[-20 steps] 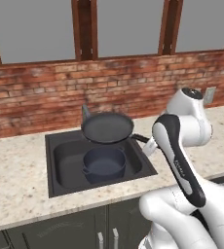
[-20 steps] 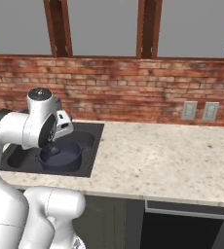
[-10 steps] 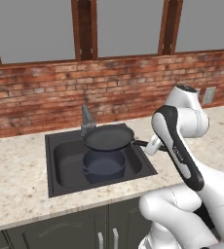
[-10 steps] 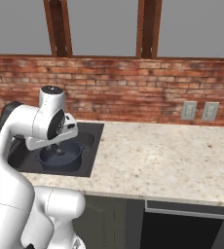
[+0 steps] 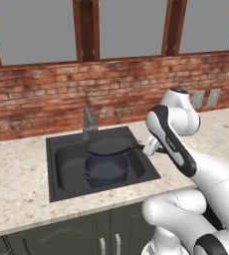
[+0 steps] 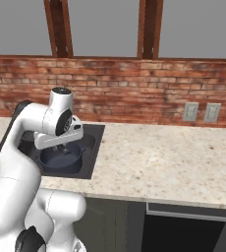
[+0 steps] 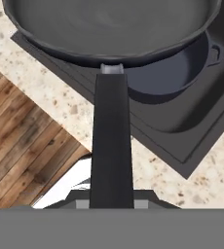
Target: Move the pot and pan from the stove into the sink.
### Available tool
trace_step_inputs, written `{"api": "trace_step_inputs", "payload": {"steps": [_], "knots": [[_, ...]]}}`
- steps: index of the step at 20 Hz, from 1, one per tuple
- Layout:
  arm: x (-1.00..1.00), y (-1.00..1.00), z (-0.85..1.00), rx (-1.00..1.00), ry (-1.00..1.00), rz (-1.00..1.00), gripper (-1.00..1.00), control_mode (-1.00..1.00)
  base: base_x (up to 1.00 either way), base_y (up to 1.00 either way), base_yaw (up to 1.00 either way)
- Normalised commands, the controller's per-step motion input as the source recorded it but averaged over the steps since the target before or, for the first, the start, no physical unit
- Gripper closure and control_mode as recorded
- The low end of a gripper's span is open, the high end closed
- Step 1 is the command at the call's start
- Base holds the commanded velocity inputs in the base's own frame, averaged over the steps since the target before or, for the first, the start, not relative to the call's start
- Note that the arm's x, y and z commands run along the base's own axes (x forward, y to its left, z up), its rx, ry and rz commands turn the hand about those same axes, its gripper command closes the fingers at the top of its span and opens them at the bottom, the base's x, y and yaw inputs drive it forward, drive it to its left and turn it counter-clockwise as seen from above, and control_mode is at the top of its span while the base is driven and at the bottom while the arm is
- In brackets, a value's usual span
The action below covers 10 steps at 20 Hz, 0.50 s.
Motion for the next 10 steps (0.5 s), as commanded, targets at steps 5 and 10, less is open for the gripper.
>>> {"api": "trace_step_inputs", "payload": {"steps": [5,10], "knots": [[0.53,0.05,-0.4,-0.05,0.03,0.0,1.0,-1.0,0.0,0.0,0.0],[0.42,0.27,-0.54,-0.09,-0.03,-0.02,1.0,-1.0,0.0,0.0,0.0]]}}
